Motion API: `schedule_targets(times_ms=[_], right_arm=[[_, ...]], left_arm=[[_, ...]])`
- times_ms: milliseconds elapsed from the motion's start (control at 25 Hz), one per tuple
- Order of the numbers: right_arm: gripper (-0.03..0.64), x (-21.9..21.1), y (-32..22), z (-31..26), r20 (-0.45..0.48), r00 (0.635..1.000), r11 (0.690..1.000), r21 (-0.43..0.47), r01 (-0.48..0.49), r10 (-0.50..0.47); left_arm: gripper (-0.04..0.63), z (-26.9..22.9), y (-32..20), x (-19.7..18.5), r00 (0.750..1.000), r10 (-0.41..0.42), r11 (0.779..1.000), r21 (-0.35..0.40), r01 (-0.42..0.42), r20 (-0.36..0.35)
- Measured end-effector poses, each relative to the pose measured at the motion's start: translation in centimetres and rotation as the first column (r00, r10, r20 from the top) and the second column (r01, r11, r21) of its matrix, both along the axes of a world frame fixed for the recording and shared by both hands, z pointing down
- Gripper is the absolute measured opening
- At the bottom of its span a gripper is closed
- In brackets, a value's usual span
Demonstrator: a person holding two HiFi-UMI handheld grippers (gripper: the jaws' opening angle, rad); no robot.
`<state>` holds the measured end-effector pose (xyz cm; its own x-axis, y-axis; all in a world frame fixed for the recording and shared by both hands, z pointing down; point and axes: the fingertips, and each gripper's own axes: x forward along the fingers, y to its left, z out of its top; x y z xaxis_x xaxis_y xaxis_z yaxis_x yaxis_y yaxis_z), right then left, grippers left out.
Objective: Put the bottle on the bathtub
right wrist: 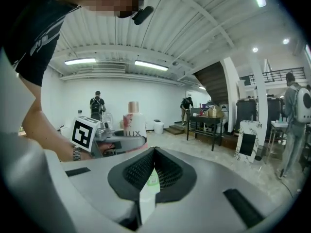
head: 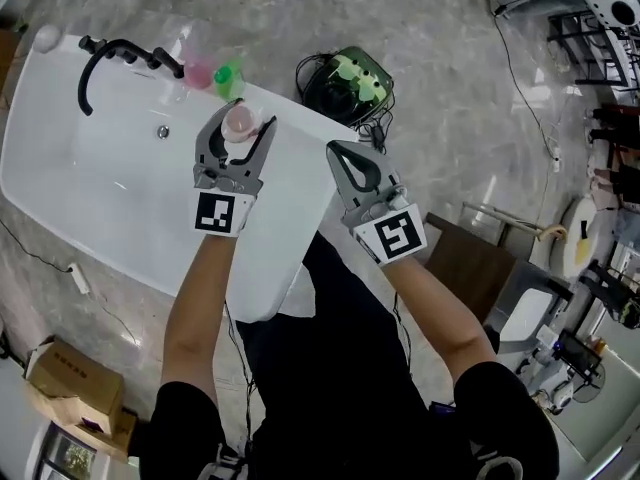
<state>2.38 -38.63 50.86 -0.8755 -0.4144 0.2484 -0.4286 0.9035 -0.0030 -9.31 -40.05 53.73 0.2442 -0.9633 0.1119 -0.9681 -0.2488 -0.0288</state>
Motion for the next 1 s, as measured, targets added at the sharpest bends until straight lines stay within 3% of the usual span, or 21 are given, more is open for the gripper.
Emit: schedule_targets(times_ms=[120,400,880,1000], right_arm=[[0.012,-0.8,-1.3,6.1,-0.061,0.997,0.998,-0.039,0.05,-0.053],[0.012,-1.9,-2.4,15.1,-0.072,0.988,0.988,-0.084,0.13,-0.136],[0.012,-3.1,-3.7,20.2,-0.048,0.984,0.98,-0.101,0.168,-0.174],[0.014,-3.2,-3.7,21.2,-0.051,0.981,0.979,-0.097,0.181,-0.187]], left_arm=[[0.232,6.8,-3.0,0.2,0.999,-0.022,0.999,-0.028,0.021,-0.025],[0.232,18.4,-8.1,-0.1,0.997,-0.055,0.996,-0.071,0.052,-0.052],[0.232,26.8,-9.8,-0.6,0.991,-0.134,0.989,-0.059,0.132,-0.025],[0.232,26.7,-10.2,-0.9,0.99,-0.144,0.99,0.011,0.144,-0.007]])
